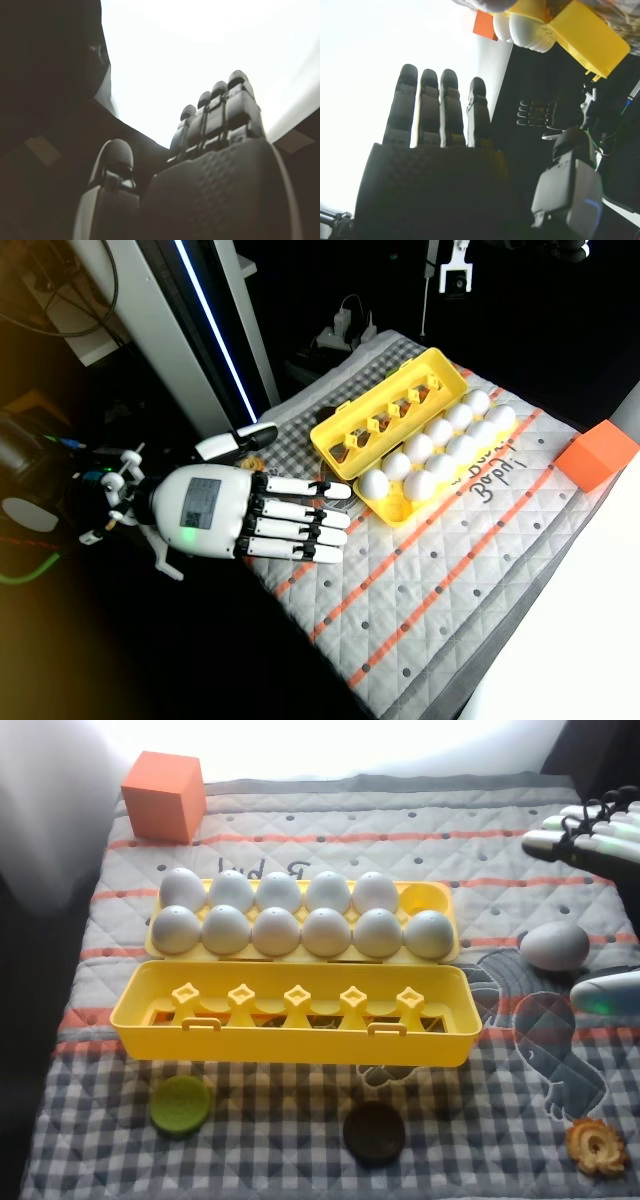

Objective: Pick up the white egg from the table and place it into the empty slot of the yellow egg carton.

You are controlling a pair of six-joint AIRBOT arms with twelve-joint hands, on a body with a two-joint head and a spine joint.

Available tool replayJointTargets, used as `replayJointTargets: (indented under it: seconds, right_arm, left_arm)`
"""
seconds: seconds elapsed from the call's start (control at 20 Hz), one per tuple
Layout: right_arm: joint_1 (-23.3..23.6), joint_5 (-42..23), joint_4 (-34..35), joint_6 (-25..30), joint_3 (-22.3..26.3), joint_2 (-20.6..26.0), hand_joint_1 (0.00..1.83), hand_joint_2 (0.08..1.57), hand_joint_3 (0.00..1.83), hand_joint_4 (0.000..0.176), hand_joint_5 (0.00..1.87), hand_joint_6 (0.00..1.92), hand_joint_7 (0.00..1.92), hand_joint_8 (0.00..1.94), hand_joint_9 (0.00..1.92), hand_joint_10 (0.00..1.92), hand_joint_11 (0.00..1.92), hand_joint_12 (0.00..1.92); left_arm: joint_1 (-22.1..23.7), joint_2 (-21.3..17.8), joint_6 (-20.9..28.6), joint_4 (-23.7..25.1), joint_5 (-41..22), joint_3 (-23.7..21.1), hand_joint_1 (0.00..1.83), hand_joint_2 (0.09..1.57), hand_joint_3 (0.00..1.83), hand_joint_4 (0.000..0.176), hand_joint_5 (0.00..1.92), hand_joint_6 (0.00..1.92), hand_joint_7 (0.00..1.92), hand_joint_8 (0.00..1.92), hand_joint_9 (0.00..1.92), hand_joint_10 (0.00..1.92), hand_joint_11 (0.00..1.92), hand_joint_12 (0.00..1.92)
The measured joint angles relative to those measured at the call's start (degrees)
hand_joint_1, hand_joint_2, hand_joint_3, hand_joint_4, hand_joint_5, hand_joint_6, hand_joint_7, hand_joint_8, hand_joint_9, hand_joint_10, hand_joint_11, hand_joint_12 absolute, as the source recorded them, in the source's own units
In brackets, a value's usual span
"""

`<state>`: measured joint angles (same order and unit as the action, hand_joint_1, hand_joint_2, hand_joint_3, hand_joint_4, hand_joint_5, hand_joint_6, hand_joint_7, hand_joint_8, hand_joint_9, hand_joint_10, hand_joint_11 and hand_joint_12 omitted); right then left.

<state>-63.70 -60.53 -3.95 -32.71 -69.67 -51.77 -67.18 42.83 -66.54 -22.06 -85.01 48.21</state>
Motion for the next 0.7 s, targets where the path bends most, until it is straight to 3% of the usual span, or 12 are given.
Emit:
replayJointTargets:
  seconds: [0.1,0.15,0.25,0.3,0.35,0.45,0.55,0.7]
  right_arm:
    - [0.00,-0.04,0.07,0.00,0.00,0.02,0.26,0.86,0.01,0.072,0.10,0.00,0.12,0.00,0.11,0.01,0.04,0.45]
    - [0.00,-0.02,0.04,0.00,0.00,0.02,0.28,0.87,0.01,0.055,0.11,0.01,0.13,0.00,0.12,0.01,0.05,0.45]
    - [0.00,-0.04,0.07,0.00,0.00,0.00,0.28,0.86,0.00,0.053,0.10,0.00,0.12,0.00,0.12,0.01,0.06,0.45]
    - [0.00,-0.02,0.04,0.02,-0.04,0.00,0.30,0.87,0.01,0.047,0.11,0.00,0.12,0.00,0.11,0.00,0.04,0.44]
    - [0.00,-0.02,0.04,0.00,-0.11,0.00,0.33,0.89,0.00,0.029,0.13,0.00,0.12,0.00,0.11,0.00,0.04,0.38]
    - [0.00,0.17,0.26,0.07,-1.09,-0.17,0.38,0.90,0.00,0.036,0.15,0.00,0.14,0.00,0.12,0.00,0.08,0.28]
    - [0.72,1.40,0.94,0.04,-1.68,-0.37,0.43,0.90,0.00,0.028,0.17,0.00,0.18,0.00,0.17,0.00,0.07,0.23]
    - [2.40,2.64,0.55,0.04,-2.97,-1.97,0.44,0.87,0.00,0.068,0.20,0.01,0.22,0.00,0.21,0.00,0.15,0.18]
  left_arm:
    - [0.00,0.00,0.00,-0.04,0.04,0.00,0.00,0.90,0.01,0.047,0.00,0.00,0.00,0.00,0.00,0.00,0.00,0.00]
    - [0.00,0.00,0.00,-0.04,0.02,0.00,0.00,0.90,0.01,0.050,0.00,0.00,0.00,0.00,0.00,0.00,0.00,0.00]
    - [0.00,0.00,0.00,-0.02,0.04,0.00,0.00,0.90,0.01,0.042,0.00,0.00,0.00,0.00,0.00,0.00,0.00,0.00]
    - [-0.02,0.00,0.00,-0.04,0.04,0.00,0.00,0.90,0.01,0.046,0.00,0.00,0.00,0.00,0.00,0.00,0.00,0.00]
    - [0.00,0.00,0.00,-0.04,0.04,0.00,0.00,0.91,0.01,0.053,0.00,0.00,0.00,0.00,0.00,0.00,0.00,0.00]
    - [0.00,0.00,0.00,0.00,0.07,0.00,0.00,0.90,0.00,0.033,0.00,0.00,0.00,0.00,0.00,0.00,0.00,0.00]
    - [0.00,0.00,0.00,-0.15,0.11,0.00,0.00,0.91,0.01,0.041,0.00,0.00,0.00,0.00,0.00,0.00,0.00,0.00]
    - [0.00,0.00,0.00,0.17,0.15,0.00,0.00,0.91,0.01,0.032,0.00,0.00,0.00,0.00,0.00,0.00,0.00,0.00]
